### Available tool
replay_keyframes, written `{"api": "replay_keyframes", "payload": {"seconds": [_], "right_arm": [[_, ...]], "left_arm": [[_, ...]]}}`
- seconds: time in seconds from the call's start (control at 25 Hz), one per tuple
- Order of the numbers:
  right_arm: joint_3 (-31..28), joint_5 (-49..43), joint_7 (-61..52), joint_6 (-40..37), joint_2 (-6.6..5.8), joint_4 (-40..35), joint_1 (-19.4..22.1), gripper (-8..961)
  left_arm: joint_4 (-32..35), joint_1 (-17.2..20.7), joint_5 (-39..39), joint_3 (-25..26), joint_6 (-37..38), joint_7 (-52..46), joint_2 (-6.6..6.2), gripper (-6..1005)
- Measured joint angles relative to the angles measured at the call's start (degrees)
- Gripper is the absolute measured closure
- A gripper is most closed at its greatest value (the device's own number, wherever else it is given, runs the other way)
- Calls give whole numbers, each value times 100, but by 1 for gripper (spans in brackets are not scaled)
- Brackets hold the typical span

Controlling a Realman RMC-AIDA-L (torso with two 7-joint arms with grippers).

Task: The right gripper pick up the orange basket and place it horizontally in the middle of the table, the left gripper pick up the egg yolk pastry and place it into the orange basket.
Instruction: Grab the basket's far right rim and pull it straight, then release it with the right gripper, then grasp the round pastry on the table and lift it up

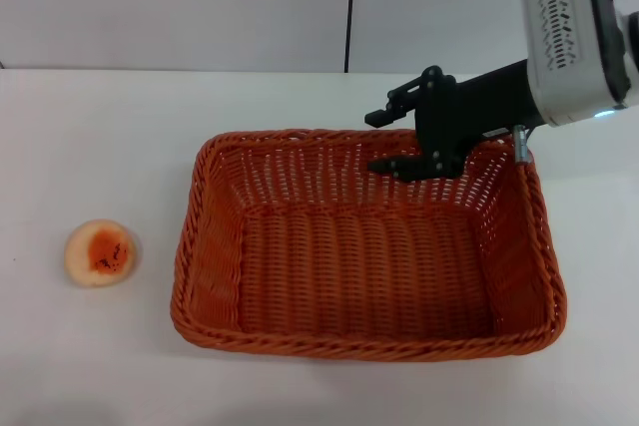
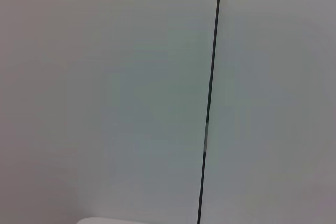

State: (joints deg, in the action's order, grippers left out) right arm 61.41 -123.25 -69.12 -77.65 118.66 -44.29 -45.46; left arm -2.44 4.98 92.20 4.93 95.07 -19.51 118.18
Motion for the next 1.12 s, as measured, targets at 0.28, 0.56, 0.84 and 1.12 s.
{"api": "replay_keyframes", "payload": {"seconds": [0.28, 0.56, 0.84, 1.12], "right_arm": [[-23, 1866, -117, -538, 18, -1194, 1191, 452], [-20, 4116, 154, -552, 28, -1220, 2375, 451], [-134, 6658, 1298, -1242, 30, -98, 3435, 451], [-1034, 6934, 1433, -2282, 24, 903, 3753, 452]], "left_arm": [[1018, -125, -1, -798, -10, -1714, -24, 189], [1847, -431, 6, -1919, -142, -2401, -19, 189], [2100, -748, 9, -2526, -462, -2564, -21, 189], [2652, -1012, 168, -3324, -732, -2819, -21, 189]]}}
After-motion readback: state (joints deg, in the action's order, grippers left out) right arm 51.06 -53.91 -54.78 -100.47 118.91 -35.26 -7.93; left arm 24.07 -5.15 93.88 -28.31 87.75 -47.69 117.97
